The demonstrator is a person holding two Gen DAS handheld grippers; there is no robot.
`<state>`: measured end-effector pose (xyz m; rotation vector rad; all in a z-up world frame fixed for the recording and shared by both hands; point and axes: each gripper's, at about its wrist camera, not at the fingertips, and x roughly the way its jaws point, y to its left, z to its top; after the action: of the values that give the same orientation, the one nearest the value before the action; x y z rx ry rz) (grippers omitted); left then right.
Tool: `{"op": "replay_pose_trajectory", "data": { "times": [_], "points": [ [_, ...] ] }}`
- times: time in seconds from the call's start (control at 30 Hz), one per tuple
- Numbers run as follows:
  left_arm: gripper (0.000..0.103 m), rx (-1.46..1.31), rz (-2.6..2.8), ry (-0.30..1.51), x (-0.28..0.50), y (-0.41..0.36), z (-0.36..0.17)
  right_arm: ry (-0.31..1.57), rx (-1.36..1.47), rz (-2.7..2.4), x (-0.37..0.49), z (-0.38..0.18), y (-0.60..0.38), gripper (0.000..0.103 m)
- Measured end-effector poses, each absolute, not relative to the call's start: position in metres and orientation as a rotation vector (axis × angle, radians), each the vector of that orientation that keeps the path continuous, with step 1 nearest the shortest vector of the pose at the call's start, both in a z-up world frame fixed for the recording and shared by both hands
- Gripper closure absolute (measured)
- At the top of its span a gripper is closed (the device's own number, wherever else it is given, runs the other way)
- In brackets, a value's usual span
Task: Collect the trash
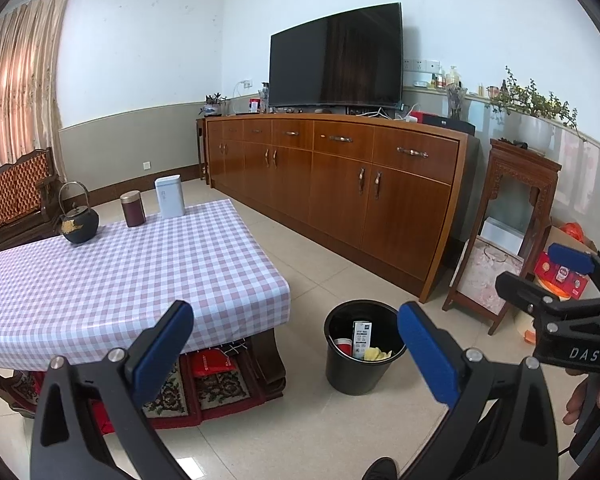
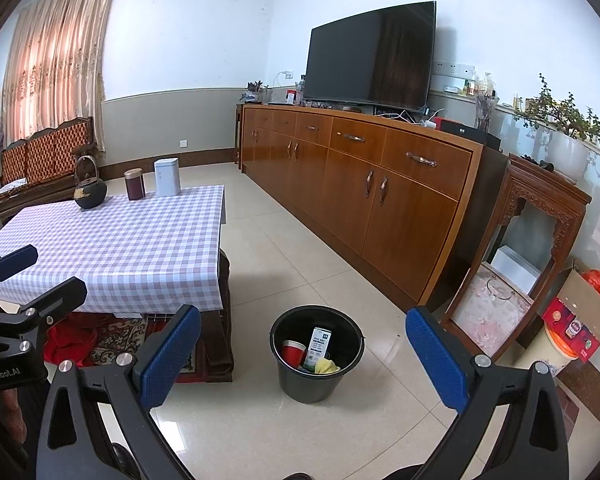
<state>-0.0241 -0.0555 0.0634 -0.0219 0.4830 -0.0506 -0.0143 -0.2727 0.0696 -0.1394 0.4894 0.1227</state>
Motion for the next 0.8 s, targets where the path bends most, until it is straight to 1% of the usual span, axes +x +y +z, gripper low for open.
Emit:
{"op": "replay_pose_trajectory", "data": {
  "times": [0.8],
  "points": [
    [0.001, -0.030, -0.037, 0.450, -0.024, -0.046, 0.066, 0.494, -0.135, 0.120, -0.016, 0.067, -0.276, 0.000]
  ]
}}
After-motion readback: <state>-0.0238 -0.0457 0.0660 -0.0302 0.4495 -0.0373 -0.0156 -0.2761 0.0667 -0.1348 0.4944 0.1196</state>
